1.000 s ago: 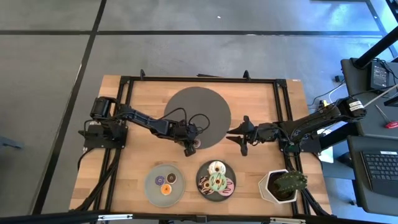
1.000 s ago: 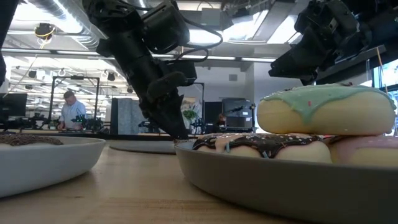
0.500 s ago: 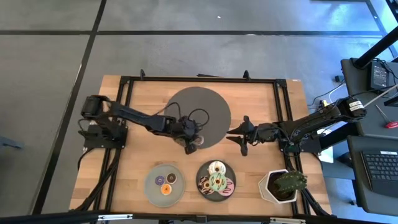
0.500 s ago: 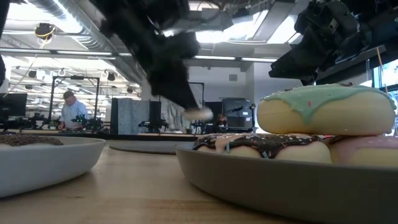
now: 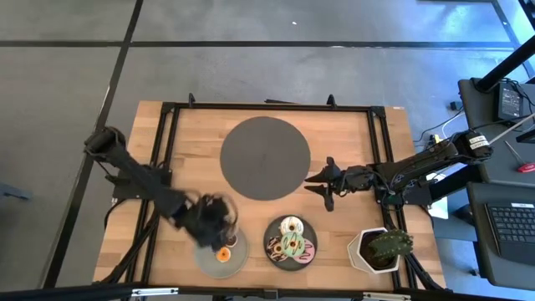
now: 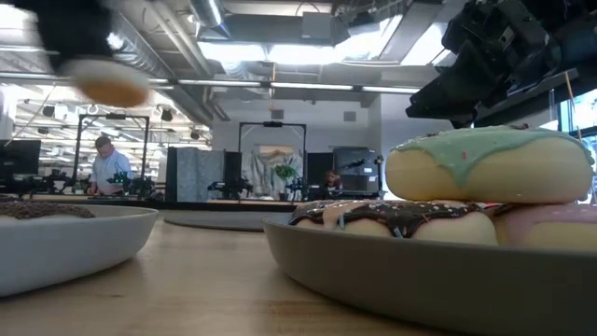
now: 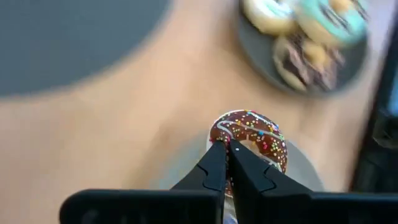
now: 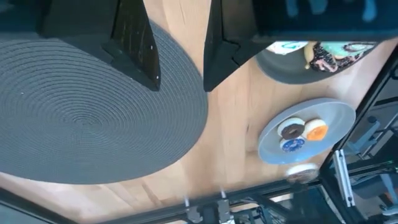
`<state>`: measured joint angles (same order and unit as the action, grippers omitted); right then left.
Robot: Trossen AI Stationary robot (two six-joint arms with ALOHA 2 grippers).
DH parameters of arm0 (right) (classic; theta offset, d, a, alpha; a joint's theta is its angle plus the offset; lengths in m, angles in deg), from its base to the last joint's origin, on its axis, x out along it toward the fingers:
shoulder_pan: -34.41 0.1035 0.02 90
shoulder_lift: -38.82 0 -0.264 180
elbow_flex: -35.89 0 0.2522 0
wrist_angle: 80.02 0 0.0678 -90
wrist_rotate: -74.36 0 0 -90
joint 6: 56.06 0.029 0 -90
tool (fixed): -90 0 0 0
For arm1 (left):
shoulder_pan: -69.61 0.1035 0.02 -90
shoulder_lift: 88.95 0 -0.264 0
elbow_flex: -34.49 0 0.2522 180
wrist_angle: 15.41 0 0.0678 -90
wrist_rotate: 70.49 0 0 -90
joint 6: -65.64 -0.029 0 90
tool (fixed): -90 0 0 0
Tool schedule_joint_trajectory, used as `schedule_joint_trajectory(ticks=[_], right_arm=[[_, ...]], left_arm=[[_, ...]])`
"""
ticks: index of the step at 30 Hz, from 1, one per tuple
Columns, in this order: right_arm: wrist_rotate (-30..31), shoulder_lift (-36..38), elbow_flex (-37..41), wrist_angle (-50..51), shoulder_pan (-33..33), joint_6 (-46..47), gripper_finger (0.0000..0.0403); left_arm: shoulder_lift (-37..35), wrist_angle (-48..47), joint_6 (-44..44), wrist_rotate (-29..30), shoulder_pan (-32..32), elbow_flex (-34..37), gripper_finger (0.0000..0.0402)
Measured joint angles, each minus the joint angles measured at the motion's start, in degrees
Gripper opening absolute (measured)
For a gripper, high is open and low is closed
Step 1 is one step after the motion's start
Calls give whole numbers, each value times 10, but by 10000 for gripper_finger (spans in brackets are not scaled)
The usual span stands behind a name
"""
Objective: Pick & Place donuts
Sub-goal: Put the small brown donut on the gray plate
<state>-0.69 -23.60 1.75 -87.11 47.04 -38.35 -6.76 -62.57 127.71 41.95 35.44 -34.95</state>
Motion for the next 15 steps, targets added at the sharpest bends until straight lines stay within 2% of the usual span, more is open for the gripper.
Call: schedule_joint_trajectory(ticks=[6,9,15], right_arm=[[-1,0,0,-8,0,1,124],[0,0,0,-13,0,1,124],[0,0,0,-19,0,14,124]], left_arm=[[61,6,152,50,-115,0,5],[96,6,198,45,-136,0,5],[137,40,208,22,-142,0,6]])
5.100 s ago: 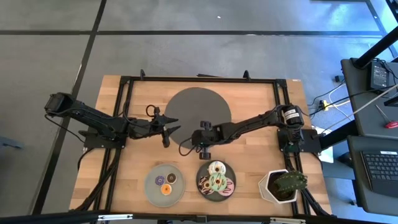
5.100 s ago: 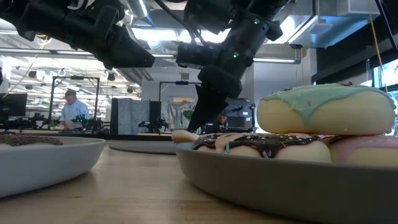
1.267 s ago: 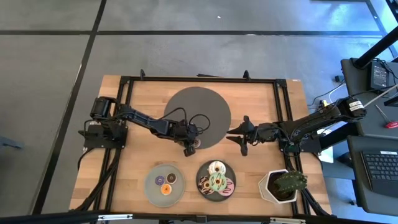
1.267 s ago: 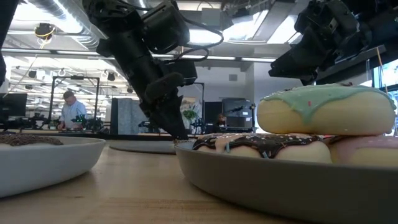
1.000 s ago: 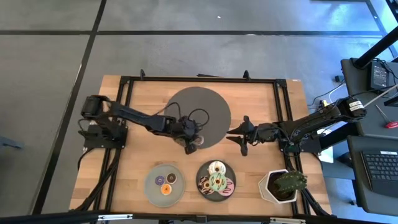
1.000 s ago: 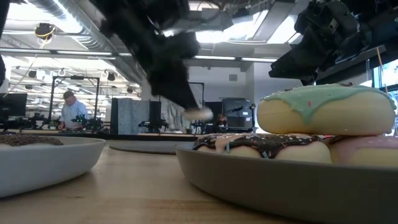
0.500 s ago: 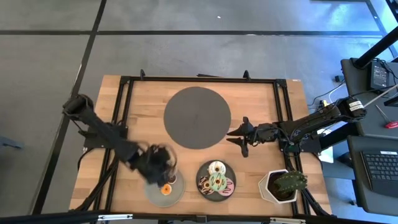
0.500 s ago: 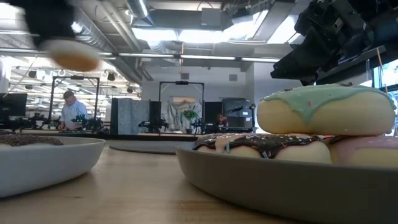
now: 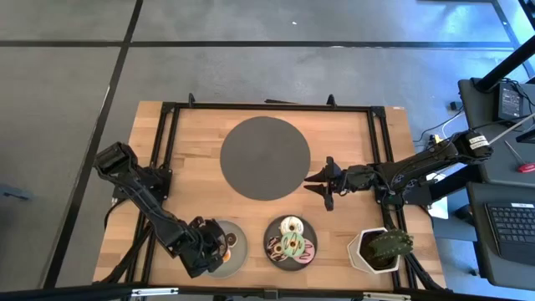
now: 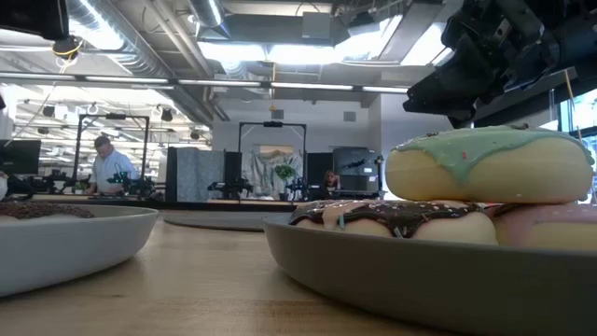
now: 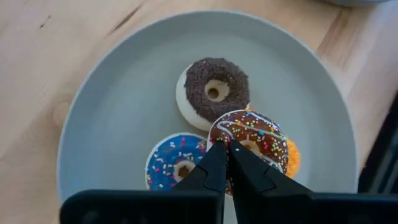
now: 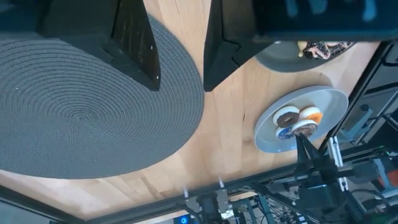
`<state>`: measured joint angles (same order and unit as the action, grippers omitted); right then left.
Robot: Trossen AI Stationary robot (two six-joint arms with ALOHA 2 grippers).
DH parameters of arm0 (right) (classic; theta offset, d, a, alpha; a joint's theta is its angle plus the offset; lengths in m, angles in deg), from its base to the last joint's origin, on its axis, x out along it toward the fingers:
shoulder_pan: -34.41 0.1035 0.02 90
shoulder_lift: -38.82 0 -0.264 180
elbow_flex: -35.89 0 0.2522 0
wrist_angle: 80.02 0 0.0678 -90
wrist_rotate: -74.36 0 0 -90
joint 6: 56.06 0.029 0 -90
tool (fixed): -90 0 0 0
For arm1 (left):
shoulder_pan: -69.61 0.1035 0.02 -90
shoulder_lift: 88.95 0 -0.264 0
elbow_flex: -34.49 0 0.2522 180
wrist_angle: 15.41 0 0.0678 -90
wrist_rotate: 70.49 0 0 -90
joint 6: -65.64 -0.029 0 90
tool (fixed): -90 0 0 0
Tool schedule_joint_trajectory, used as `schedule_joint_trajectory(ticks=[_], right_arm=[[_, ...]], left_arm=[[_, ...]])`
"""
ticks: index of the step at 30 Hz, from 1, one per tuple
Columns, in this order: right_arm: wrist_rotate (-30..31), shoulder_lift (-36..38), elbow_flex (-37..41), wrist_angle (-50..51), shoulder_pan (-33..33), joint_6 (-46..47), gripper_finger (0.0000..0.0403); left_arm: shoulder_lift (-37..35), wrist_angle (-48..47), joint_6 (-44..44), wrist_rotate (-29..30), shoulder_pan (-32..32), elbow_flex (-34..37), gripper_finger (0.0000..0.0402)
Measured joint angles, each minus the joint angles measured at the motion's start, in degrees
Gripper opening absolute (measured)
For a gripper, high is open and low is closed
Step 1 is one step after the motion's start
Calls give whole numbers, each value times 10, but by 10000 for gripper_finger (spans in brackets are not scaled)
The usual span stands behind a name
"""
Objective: Pick & Place donuts
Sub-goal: Put the small brown donut on the gray plate, then return to Home Position
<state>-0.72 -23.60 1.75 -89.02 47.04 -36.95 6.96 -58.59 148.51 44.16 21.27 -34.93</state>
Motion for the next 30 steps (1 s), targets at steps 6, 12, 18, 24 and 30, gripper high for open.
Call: schedule_joint_trajectory(ticks=[6,12,18,24,30], right_arm=[[0,0,0,0,0,3,124],[0,0,0,1,0,2,124],[0,0,0,3,0,2,124],[0,0,0,3,0,2,124],[0,0,0,4,0,1,124]], left_arm=[[2,-12,0,-1,1,0,6],[2,-17,-1,1,1,0,20],[2,-17,-13,7,1,0,35],[-23,-17,-16,14,2,0,58],[-62,-38,-38,21,8,0,90]])
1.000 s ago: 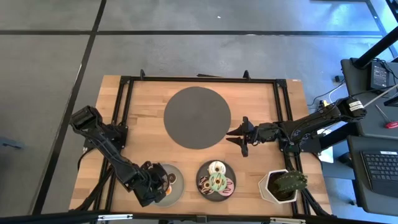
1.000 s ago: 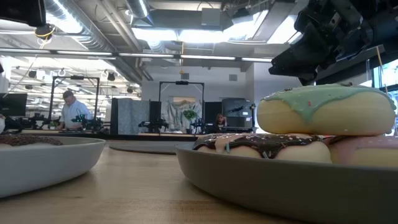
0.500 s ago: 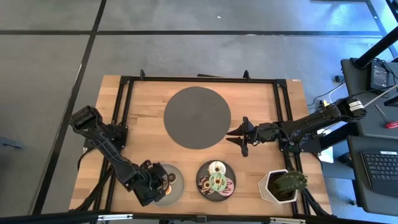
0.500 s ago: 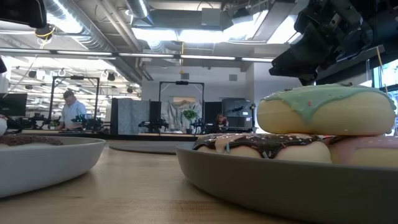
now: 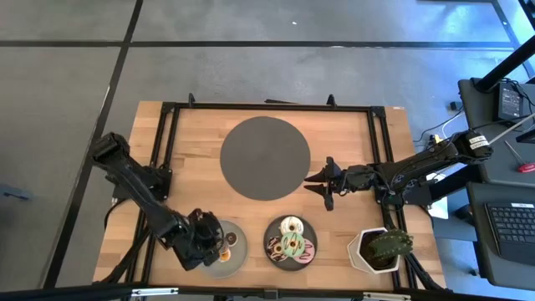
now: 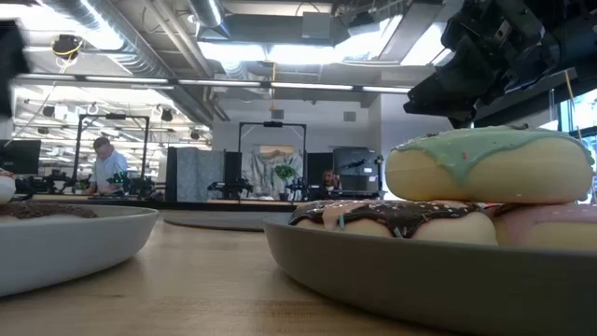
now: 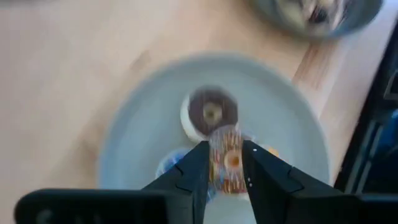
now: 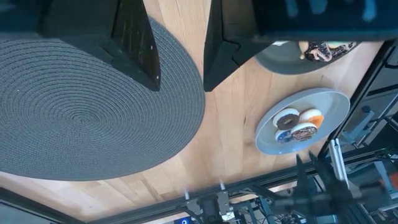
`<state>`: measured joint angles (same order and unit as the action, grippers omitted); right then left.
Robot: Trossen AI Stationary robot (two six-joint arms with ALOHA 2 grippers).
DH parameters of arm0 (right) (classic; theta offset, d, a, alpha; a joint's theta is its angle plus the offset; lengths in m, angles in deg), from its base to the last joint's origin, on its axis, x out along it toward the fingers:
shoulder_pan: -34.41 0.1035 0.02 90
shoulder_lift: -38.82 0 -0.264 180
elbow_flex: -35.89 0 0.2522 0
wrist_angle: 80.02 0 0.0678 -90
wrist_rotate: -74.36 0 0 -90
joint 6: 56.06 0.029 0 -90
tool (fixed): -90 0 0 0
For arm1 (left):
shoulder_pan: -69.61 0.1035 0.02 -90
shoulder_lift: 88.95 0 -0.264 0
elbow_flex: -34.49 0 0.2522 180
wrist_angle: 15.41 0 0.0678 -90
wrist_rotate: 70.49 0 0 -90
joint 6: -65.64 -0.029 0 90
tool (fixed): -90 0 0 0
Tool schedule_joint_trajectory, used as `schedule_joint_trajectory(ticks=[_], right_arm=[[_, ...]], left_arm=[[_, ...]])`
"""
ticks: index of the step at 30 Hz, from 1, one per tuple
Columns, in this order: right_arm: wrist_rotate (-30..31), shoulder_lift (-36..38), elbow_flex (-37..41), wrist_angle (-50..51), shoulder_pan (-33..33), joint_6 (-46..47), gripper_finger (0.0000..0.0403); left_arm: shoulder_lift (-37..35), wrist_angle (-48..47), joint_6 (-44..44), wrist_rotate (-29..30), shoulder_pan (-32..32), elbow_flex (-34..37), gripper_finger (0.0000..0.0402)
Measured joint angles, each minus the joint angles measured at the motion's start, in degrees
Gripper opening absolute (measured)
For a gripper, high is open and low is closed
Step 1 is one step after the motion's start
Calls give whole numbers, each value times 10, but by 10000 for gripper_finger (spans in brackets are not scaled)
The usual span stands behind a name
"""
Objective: Pick & Place donuts
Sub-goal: Return to Home Position
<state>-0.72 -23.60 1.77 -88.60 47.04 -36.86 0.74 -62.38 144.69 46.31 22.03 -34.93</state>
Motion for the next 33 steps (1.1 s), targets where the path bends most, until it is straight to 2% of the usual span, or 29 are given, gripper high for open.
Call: schedule_joint_trajectory(ticks=[3,6,8,10,11,13,15,17,21,23,25,27,33], right_arm=[[0,1,0,3,0,1,124],[0,7,0,14,0,-5,124],[0,12,0,15,0,-26,124],[0,22,-6,12,-1,-50,124],[-2,30,-10,12,-1,-56,124],[-29,49,-11,14,-1,-62,124],[-62,71,-7,19,0,-78,124],[-75,102,3,30,0,-91,124],[-66,184,40,53,-5,-92,124],[-66,229,63,55,-15,-93,124],[-66,268,82,65,-24,-91,124],[-65,303,103,81,-31,-86,124],[-65,372,149,100,-47,-71,124]], left_arm=[[-43,-14,-43,67,10,0,98],[-92,-14,-159,161,25,0,102],[-130,-16,-311,225,40,0,102],[-170,-16,-505,292,53,0,101],[-188,-5,-563,320,58,0,100],[-217,24,-593,371,69,0,99],[-243,27,-584,383,84,0,98],[-266,16,-588,328,106,0,98],[-294,17,-594,168,160,0,98],[-300,26,-609,123,189,2,98],[-306,78,-636,97,218,24,98],[-320,155,-655,68,246,75,98],[-414,426,-661,-143,346,273,99]])
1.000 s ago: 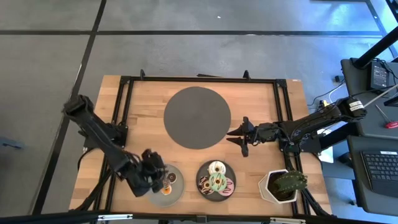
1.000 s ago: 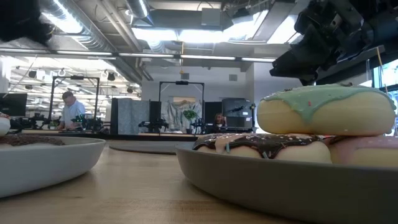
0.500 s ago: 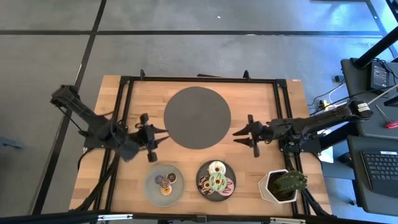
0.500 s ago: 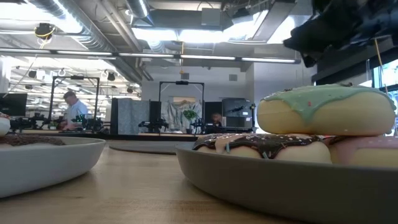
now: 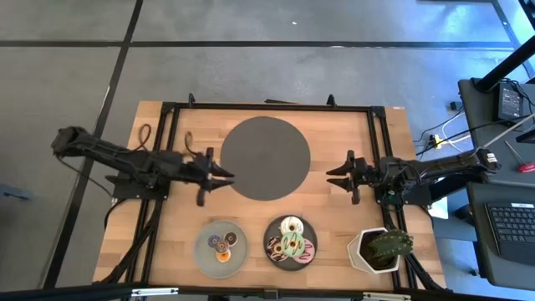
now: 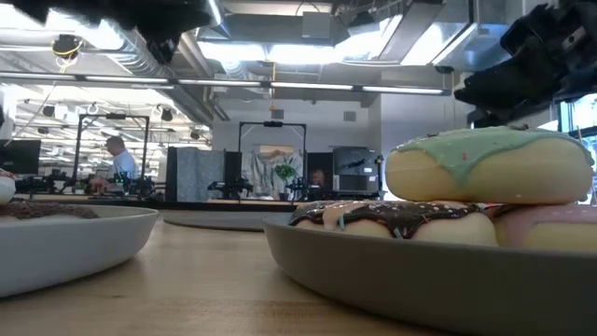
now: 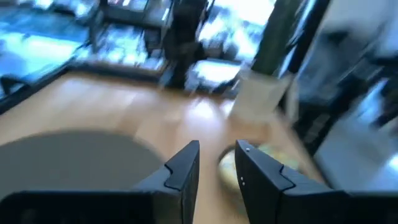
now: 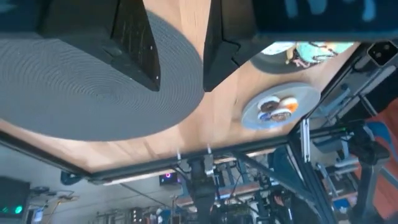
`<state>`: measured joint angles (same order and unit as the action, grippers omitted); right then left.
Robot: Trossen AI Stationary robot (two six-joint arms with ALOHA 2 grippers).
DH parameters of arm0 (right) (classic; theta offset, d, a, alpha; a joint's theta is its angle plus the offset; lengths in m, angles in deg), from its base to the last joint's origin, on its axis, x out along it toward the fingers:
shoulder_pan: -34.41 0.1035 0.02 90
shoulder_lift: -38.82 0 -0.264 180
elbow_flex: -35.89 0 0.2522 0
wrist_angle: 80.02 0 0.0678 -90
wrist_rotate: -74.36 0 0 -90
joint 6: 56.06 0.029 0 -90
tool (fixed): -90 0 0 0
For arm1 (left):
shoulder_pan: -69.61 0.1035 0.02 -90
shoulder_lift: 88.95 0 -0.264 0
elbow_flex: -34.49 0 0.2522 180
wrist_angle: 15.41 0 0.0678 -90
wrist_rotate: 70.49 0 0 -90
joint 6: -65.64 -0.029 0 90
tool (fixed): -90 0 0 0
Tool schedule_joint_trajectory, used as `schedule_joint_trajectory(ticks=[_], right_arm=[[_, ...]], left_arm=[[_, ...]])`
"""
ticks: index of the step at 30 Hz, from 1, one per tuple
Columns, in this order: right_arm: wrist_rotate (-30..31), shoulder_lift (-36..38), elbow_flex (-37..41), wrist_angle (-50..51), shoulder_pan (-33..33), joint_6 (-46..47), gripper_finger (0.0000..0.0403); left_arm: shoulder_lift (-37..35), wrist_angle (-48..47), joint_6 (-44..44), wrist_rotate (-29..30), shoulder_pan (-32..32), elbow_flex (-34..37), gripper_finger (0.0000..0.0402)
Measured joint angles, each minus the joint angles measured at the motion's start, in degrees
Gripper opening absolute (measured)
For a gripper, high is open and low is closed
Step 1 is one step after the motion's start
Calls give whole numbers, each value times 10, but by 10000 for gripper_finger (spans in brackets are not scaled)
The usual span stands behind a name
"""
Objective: Pick & Place donuts
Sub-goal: Return to Home Position
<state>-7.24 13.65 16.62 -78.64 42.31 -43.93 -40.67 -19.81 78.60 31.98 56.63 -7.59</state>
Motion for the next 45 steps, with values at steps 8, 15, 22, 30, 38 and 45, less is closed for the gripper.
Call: schedule_joint_trajectory(ticks=[8,15,22,30,38,45], right_arm=[[-21,77,11,58,-7,11,124],[-21,149,11,123,-7,39,124],[-20,237,11,175,-7,19,124],[24,251,11,229,-7,16,124],[65,251,11,229,-7,-14,124],[100,250,11,229,-7,-38,124]], left_arm=[[-167,132,32,-112,120,180,95],[-302,132,45,-219,196,250,95],[-381,84,59,-242,255,278,97],[-408,37,59,-242,304,278,93],[-409,17,58,-242,316,278,96],[-409,-46,58,-242,315,278,91]])
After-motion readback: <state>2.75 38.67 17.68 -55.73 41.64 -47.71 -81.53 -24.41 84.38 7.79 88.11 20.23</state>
